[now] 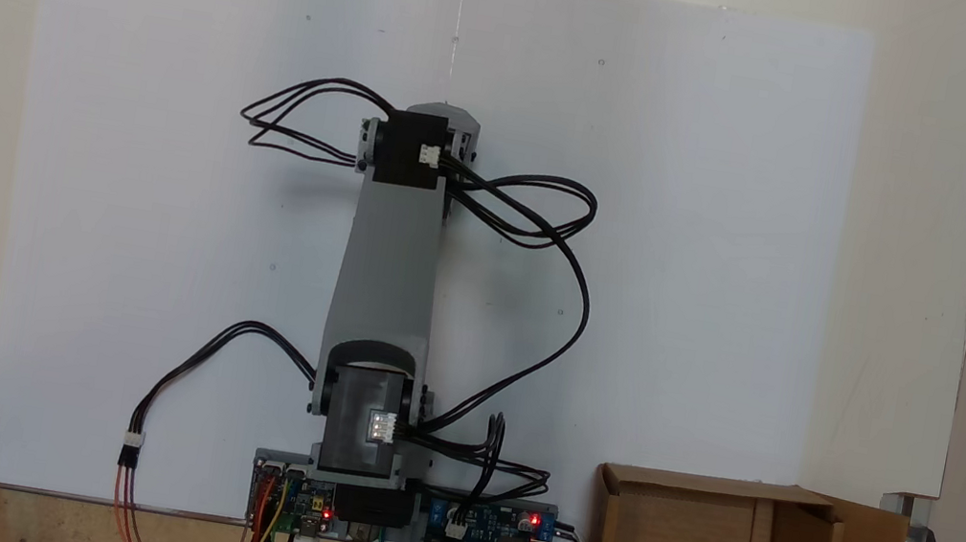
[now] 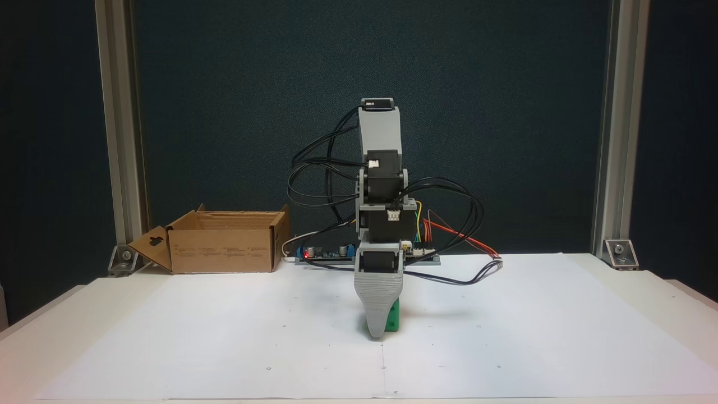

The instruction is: Grasp a green dice and put it in the bin.

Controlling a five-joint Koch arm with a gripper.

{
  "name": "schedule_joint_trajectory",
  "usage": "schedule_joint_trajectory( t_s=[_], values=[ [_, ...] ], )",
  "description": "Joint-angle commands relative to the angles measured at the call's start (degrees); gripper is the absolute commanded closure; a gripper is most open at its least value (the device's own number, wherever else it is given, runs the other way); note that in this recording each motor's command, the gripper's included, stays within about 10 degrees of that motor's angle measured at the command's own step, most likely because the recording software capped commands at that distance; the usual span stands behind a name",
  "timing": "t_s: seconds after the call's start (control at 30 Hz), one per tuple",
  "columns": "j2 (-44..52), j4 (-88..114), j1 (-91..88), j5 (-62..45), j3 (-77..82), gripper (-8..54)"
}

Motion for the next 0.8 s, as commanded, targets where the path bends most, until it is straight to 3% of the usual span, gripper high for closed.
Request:
schedule_joint_trajectory(
  t_s=[0.0,0.6,0.7,0.77],
  values=[
    [0.44,-0.35,0.18,-0.88,-0.88,6.7],
    [0.35,-1.05,0.88,-2.37,-0.88,7.1],
    [0.35,-1.05,0.88,-2.37,-0.62,14.1],
    [0.35,-0.97,0.88,-2.29,-0.62,14.8]
  ],
)
